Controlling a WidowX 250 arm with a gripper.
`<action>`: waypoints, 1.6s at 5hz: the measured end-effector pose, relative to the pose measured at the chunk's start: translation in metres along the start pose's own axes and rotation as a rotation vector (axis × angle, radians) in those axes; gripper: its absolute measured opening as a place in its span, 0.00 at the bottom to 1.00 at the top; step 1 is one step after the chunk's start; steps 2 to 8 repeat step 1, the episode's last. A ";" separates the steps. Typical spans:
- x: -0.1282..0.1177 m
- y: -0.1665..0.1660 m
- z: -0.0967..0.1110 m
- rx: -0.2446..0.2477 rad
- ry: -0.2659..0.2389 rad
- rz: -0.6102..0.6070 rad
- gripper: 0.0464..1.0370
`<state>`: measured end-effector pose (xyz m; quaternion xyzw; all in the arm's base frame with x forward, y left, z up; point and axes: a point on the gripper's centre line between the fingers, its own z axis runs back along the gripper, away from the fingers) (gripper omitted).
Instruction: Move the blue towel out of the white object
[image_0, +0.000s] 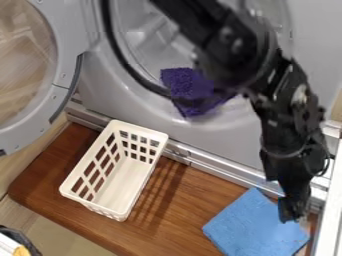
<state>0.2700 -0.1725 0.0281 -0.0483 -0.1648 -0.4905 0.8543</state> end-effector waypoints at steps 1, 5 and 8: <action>0.002 0.005 0.019 0.021 -0.042 -0.004 0.96; 0.002 0.005 0.019 0.021 -0.042 -0.004 0.96; 0.002 0.005 0.019 0.021 -0.042 -0.004 0.96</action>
